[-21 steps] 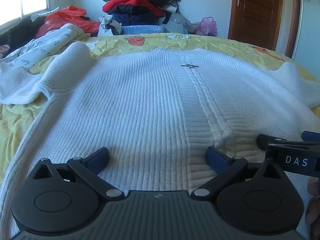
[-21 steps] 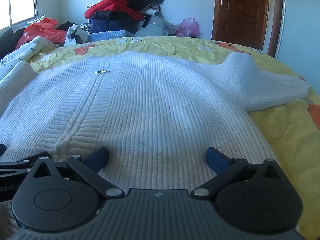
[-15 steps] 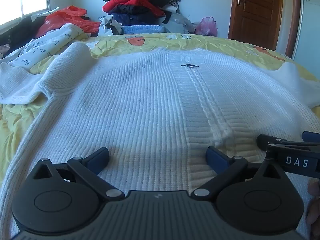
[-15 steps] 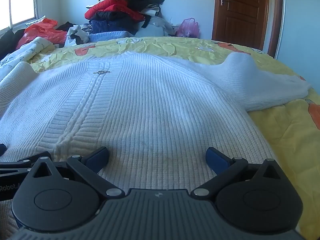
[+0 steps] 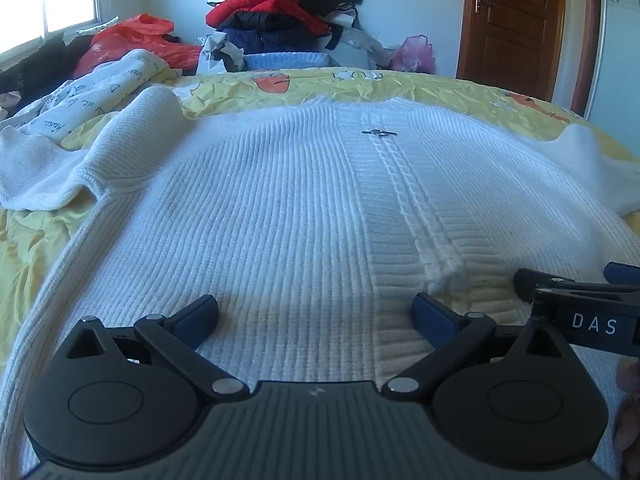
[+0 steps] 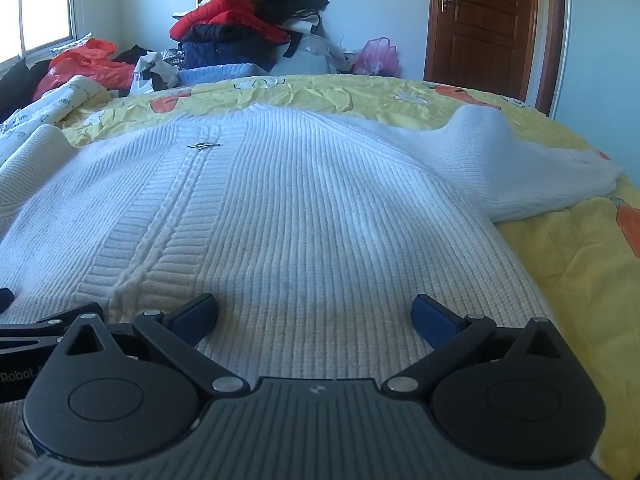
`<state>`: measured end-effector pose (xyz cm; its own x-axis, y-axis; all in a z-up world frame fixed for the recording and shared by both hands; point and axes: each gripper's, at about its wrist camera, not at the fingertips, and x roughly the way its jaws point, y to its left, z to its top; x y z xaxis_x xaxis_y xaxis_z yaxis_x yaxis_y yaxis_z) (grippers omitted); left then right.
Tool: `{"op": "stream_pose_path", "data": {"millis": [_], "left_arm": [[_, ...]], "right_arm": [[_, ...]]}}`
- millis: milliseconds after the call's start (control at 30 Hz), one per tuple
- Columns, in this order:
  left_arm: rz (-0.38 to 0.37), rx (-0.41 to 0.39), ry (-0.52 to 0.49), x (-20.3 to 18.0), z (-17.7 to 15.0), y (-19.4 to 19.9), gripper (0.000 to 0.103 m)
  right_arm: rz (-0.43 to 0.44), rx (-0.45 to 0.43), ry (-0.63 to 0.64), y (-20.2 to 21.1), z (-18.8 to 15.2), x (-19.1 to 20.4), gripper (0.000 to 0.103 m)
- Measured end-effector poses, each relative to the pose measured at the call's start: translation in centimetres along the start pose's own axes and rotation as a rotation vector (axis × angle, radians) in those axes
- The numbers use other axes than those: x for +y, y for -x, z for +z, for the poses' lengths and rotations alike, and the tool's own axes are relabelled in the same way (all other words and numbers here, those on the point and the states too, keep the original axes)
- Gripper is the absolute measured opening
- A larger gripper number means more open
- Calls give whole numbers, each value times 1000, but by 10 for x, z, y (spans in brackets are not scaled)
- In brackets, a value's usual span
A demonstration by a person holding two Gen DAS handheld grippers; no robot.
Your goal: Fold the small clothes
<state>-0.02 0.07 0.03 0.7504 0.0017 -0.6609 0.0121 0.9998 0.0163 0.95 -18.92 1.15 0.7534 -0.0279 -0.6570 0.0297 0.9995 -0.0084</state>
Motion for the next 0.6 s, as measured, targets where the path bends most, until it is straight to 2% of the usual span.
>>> {"op": "stream_pose_path", "data": {"millis": [600], "left_arm": [[8,4,-6,-2,1,2,103]], "right_arm": [[1,-2,-2,0,0,0,103]]}}
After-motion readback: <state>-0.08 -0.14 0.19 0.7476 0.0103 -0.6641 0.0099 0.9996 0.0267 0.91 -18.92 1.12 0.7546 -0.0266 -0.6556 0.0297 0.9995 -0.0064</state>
